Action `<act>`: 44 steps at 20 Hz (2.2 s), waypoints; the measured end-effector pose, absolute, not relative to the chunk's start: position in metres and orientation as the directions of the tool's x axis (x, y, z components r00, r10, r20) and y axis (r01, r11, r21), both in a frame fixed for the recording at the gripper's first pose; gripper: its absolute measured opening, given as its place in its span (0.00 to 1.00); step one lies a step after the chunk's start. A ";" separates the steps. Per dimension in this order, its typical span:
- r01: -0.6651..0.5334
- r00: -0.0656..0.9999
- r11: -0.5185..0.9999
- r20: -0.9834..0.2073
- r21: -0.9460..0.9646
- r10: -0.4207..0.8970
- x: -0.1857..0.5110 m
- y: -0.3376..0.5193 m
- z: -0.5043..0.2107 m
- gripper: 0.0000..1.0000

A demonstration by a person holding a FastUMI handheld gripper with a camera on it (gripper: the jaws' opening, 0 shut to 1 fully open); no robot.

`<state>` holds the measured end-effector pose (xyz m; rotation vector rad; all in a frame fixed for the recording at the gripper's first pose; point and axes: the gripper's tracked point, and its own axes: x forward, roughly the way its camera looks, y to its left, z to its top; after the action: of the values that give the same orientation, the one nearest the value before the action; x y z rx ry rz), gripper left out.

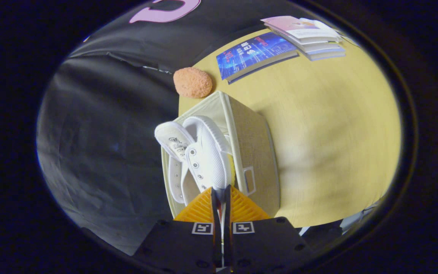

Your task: Open the storage box then place both shoes into the box .Put the left shoe in first, then the right shoe, with the right side of both shoes facing outward in a uniform manner.

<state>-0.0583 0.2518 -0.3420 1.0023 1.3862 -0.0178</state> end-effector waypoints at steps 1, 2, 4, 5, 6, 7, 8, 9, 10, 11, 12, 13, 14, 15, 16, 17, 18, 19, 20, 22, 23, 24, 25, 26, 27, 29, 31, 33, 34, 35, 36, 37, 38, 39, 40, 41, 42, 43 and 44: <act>0.556 0.256 0.599 -0.804 0.576 0.536 -0.057 0.255 -0.341 0.06; 0.563 0.280 0.559 -0.777 0.609 0.564 -0.054 0.262 -0.333 0.07; 0.594 0.300 0.513 -0.762 0.620 0.574 -0.048 0.263 -0.327 0.10; 0.593 0.306 0.514 -0.764 0.620 0.568 -0.045 0.263 -0.332 0.10; 0.592 0.305 0.516 -0.765 0.619 0.567 -0.045 0.263 -0.333 0.10; 0.589 0.303 0.521 -0.767 0.618 0.566 -0.047 0.262 -0.333 0.10; 0.584 0.302 0.526 -0.768 0.618 0.565 -0.049 0.261 -0.332 0.10; 0.581 0.303 0.529 -0.767 0.619 0.566 -0.050 0.261 -0.332 0.10; 0.578 0.304 0.530 -0.766 0.621 0.566 -0.051 0.261 -0.332 0.10; 0.574 0.311 0.528 -0.763 0.626 0.567 -0.049 0.259 -0.331 0.11; 0.570 0.316 0.526 -0.759 0.631 0.568 -0.049 0.258 -0.330 0.11; 0.565 0.324 0.524 -0.755 0.638 0.569 -0.048 0.257 -0.328 0.11; 0.559 0.333 0.523 -0.752 0.644 0.570 -0.048 0.255 -0.326 0.11; 0.550 0.342 0.522 -0.747 0.651 0.570 -0.047 0.252 -0.324 0.11; 0.539 0.354 0.524 -0.742 0.660 0.570 -0.047 0.248 -0.321 0.11; 0.525 0.366 0.533 -0.741 0.663 0.563 -0.047 0.243 -0.319 0.11; 0.510 0.381 0.542 -0.740 0.669 0.555 -0.046 0.236 -0.316 0.11; 0.494 0.396 0.553 -0.739 0.671 0.544 -0.046 0.230 -0.312 0.11; 0.476 0.416 0.563 -0.737 0.676 0.533 -0.045 0.223 -0.307 0.11; 0.440 0.468 0.577 -0.724 0.688 0.507 -0.038 0.208 -0.291 0.11; 0.418 0.494 0.587 -0.716 0.693 0.493 -0.034 0.200 -0.283 0.11; 0.394 0.520 0.601 -0.708 0.695 0.478 -0.032 0.192 -0.273 0.11; 0.363 0.550 0.618 -0.695 0.698 0.463 -0.028 0.183 -0.263 0.11; 0.330 0.581 0.638 -0.682 0.696 0.443 -0.024 0.175 -0.252 0.11; 0.298 0.615 0.662 -0.669 0.688 0.418 -0.020 0.164 -0.240 0.11; 0.235 0.685 0.711 -0.632 0.663 0.363 -0.010 0.143 -0.214 0.11; 0.180 0.749 0.757 -0.586 0.629 0.309 -0.003 0.123 -0.187 0.11; 0.127 0.808 0.792 -0.525 0.597 0.266 0.006 0.105 -0.155 0.11; 0.095 0.838 0.814 -0.488 0.573 0.245 0.010 0.096 -0.139 0.10; 0.074 0.864 0.844 -0.457 0.532 0.213 0.014 0.085 -0.122 0.10; 0.053 0.886 0.870 -0.424 0.490 0.185 0.015 0.075 -0.107 0.10; 0.031 0.906 0.891 -0.389 0.453 0.166 0.019 0.067 -0.089 0.10; 0.025 0.922 0.911 -0.362 0.412 0.139 0.021 0.060 -0.073 0.10; 0.017 0.936 0.926 -0.331 0.378 0.118 0.022 0.052 -0.057 0.10; 0.016 0.949 0.940 -0.301 0.342 0.093 0.025 0.041 -0.039 0.10; 0.013 0.960 0.948 -0.268 0.317 0.076 0.026 0.034 -0.022 0.10; 0.017 0.968 0.955 -0.244 0.297 0.059 0.027 0.027 -0.007 0.10; 0.021 0.974 0.956 -0.223 0.291 0.046 0.026 0.020 0.006 0.10; 0.032 0.977 0.954 -0.210 0.297 0.032 0.026 0.013 0.018 0.10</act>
<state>0.0256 0.0129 0.0175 0.3044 0.2147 -0.0002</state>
